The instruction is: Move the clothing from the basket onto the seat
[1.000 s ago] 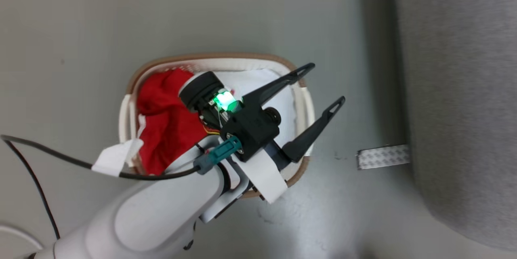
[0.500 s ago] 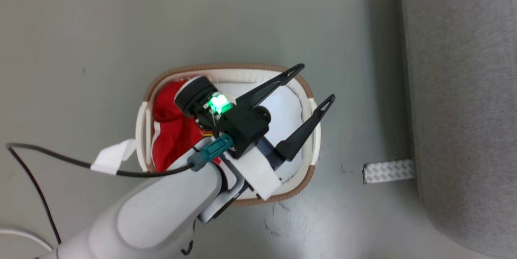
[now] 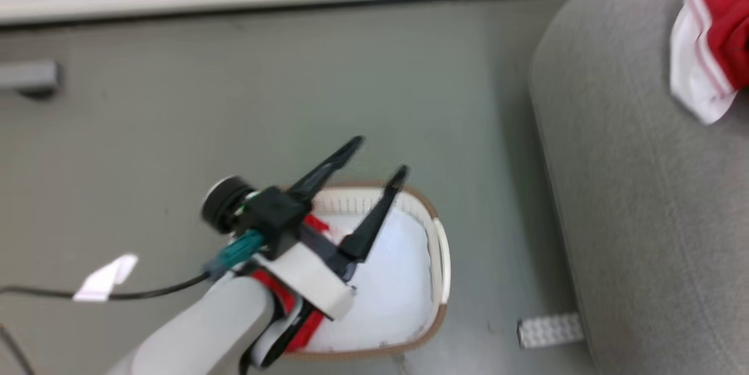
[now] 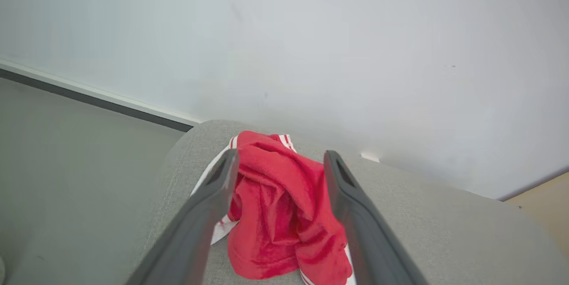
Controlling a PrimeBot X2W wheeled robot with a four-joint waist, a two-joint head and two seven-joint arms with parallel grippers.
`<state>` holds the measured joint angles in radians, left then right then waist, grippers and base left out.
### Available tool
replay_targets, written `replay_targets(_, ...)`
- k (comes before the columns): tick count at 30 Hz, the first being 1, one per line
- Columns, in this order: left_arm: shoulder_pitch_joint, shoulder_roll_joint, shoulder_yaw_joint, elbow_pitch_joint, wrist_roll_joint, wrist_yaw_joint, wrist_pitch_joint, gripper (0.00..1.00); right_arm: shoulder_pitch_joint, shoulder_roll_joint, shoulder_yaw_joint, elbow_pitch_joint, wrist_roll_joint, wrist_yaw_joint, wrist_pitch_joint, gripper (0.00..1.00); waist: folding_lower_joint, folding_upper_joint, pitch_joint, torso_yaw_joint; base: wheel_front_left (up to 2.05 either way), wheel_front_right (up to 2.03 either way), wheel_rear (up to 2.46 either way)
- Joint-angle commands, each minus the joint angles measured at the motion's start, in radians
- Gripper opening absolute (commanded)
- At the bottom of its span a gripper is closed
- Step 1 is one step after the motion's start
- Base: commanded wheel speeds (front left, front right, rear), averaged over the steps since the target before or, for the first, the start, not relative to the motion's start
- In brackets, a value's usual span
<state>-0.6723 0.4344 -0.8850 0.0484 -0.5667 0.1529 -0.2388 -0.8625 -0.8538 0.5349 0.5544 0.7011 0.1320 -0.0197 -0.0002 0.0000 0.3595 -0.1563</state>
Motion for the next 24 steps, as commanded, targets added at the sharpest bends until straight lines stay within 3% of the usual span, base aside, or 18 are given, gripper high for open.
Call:
replay_targets(1, 0.025, 0.014, 0.009, -0.006, -0.010, 0.008, -0.009, 1.00, 0.027, -0.003, -0.003, -0.020, 0.008, -0.002, -0.010, 1.00, 0.0002, 0.0000, -0.096, 0.025, 0.00, 0.00, 0.00)
replay_targets(5, 0.095, 0.035, 0.071, -0.020, -0.045, 0.049, -0.020, 1.00, 0.093, 0.005, -0.045, -0.131, 0.022, -0.002, -0.036, 1.00, 0.0002, 0.0000, -0.182, 0.052, 0.00, 0.00, 0.00)
replay_targets(11, 0.217, 0.067, 0.196, -0.046, -0.074, 0.121, -0.025, 1.00, 0.267, 0.107, -0.140, -0.311, 0.025, -0.002, -0.064, 1.00, 0.0002, 0.0000, -0.275, 0.085, 0.00, 0.00, 0.00)
replay_targets(17, 0.361, 0.079, 0.327, -0.085, -0.051, 0.167, -0.026, 1.00, 0.523, 0.326, -0.295, -0.471, -0.076, -0.002, -0.108, 1.00, 0.0002, 0.0000, -0.308, 0.103, 0.00, 0.00, 0.00)
replay_targets(24, 0.535, -0.013, 0.493, -0.060, 0.030, 0.156, -0.026, 1.00, 0.785, 0.574, -0.421, -0.556, -0.260, -0.002, -0.216, 1.00, 0.0002, 0.0000, -0.331, 0.118, 0.00, 0.00, 0.00)
